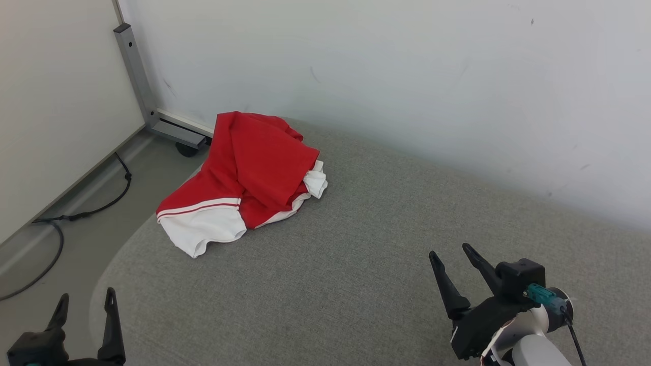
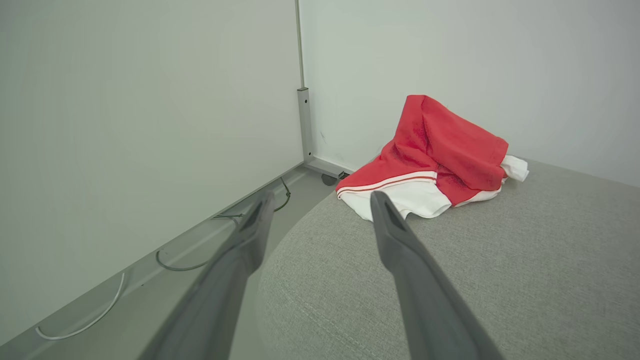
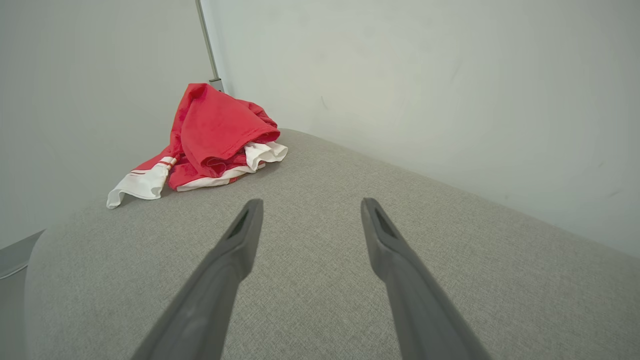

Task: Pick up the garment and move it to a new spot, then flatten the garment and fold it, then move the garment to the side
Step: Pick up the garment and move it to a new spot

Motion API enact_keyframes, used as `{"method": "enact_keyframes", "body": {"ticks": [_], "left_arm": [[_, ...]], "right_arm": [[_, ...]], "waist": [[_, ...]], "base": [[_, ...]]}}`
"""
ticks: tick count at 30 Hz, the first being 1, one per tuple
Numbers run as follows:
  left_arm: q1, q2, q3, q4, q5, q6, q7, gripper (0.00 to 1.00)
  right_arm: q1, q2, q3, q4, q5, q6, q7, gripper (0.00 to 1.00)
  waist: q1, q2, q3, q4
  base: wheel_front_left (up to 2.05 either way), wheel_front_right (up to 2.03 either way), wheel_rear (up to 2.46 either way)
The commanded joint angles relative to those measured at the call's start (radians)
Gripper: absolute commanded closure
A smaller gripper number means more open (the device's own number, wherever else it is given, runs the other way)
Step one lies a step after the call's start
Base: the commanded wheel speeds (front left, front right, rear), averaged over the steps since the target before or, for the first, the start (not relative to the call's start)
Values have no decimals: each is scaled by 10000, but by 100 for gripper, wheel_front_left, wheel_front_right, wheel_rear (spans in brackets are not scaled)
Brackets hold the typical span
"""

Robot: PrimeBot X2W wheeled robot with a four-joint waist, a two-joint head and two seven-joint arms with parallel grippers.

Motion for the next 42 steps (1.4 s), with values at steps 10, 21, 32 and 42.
{"method": "enact_keyframes", "body": {"ticks": [10,21,32,42], "left_arm": [[-775,444,0,177,-220,-441,129,0],[-2099,1067,444,1097,-843,-1121,8,0],[-3459,1430,473,2575,-1383,-1947,-38,0],[-5259,1871,415,4203,-1837,-2697,266,0]], "right_arm": [[-79,-57,93,44,153,-2,-32,0],[-227,-59,555,-193,246,-2,115,0],[-521,-56,675,-513,-67,-3,364,0],[-808,-54,702,-917,-289,-3,509,0]], "waist": [[0,0,-19,-333],[0,0,324,-1618],[0,0,942,-2696],[0,0,1890,-3482]], "base": [[0,0,0],[0,0,0],[0,0,0],[0,0,0]]}}
